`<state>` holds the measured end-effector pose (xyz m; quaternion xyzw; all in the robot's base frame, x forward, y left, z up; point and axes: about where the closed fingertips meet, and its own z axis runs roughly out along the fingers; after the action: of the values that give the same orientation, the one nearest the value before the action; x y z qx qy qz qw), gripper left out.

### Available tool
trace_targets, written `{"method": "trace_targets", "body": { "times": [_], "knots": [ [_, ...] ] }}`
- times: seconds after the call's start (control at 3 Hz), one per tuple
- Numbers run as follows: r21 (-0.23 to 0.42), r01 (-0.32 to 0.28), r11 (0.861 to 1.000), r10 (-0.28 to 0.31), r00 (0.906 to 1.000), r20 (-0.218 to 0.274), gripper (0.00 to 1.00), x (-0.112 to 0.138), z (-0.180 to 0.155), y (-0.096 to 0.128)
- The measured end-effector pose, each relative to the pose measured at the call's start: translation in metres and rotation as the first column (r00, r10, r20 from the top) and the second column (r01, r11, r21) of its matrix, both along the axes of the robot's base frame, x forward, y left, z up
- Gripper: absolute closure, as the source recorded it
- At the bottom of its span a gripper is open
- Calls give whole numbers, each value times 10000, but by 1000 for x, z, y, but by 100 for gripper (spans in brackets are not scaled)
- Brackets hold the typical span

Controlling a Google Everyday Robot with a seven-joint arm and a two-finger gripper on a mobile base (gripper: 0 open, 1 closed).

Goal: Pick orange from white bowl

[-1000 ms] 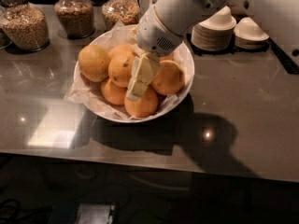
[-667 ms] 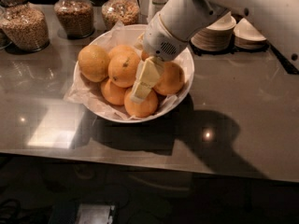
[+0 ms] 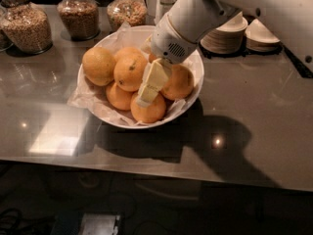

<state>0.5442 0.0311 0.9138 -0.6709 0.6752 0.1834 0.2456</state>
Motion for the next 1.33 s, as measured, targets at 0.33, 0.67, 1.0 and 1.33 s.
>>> {"method": "trace_targets", "body": {
  "times": [0.33, 0.67, 1.0, 1.33],
  "knots": [
    [10, -29, 10000, 29, 9995, 325, 0, -10, 6, 10],
    [348, -265, 9990, 261, 9996, 115, 0, -15, 0, 40],
    [348, -266, 9990, 262, 9996, 116, 0, -15, 3, 40],
    [348, -266, 9990, 262, 9996, 116, 19, -15, 3, 40]
  ]
}}
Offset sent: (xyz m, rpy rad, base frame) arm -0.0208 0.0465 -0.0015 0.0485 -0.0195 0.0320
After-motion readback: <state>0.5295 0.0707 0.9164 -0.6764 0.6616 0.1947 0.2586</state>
